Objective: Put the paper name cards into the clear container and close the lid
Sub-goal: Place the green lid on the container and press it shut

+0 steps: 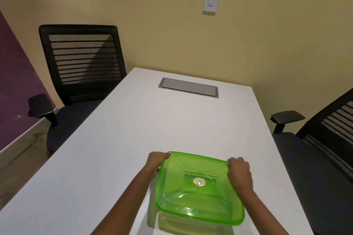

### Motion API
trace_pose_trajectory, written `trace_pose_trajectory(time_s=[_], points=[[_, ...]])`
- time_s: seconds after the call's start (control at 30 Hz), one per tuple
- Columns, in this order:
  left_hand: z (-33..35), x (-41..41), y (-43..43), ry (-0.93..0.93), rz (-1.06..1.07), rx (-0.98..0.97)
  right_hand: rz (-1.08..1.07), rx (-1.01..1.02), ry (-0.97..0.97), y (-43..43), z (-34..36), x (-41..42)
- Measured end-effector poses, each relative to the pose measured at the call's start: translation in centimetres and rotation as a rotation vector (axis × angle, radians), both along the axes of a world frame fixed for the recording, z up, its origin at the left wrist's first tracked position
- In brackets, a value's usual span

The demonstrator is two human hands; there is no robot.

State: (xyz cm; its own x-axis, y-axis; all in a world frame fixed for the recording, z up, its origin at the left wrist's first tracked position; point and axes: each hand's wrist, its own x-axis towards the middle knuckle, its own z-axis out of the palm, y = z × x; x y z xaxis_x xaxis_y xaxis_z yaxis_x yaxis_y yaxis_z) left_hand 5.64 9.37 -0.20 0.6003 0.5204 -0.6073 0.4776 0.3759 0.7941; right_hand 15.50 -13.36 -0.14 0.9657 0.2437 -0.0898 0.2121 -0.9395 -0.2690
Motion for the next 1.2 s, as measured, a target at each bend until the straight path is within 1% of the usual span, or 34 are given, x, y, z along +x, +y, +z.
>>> trace_pose_trajectory(time_s=[0.07, 0.13, 0.27, 0.33, 0.43, 0.57, 0.67, 0.83, 0.97, 1.1, 1.17, 1.2], points=[[0.3, 0.4, 0.0, 0.007, -0.014, 0.006, 0.173, -0.013, -0.035, 2.3, 0.0, -0.9], [0.3, 0.7, 0.1, 0.002, -0.003, 0.004, 0.346, 0.016, 0.013, 5.2, -0.2, -1.8], [-0.1, 0.9, 0.2, 0.013, -0.002, 0.031, 0.474, 0.026, 0.139, 11.1, 0.1, -2.7], [-0.3, 1.0, 0.3, 0.02, -0.01, 0.037, 0.468, 0.034, 0.228, 13.1, 0.7, -2.5], [-0.7, 1.3, 0.5, 0.046, 0.018, 0.036, 0.413, 0.151, 0.427, 14.1, 1.5, -1.6], [-1.3, 1.8, 0.5, 0.079, 0.022, 0.057, 0.392, 0.226, 0.54, 14.0, 2.0, -0.9], [-1.5, 1.8, 0.0, 0.12, 0.031, 0.156, 0.374, 0.305, 0.607, 14.0, 2.1, -0.7], [-1.5, 2.0, -0.3, 0.162, 0.038, 0.195, 0.328, 0.358, 0.647, 14.0, 1.7, -0.2], [-1.6, 1.9, -0.5, 0.197, 0.036, 0.249, 0.298, 0.366, 0.634, 14.3, 1.0, -0.3], [-1.6, 1.8, -0.3, 0.176, 0.023, 0.175, 0.304, 0.361, 0.631, 14.2, 0.8, -0.3], [-1.3, 1.6, -0.1, 0.154, -0.01, 0.167, 0.331, 0.339, 0.559, 13.9, 0.9, -0.8], [-1.2, 1.6, 0.0, 0.138, -0.018, 0.171, 0.344, 0.319, 0.485, 13.7, 0.7, -1.1]])
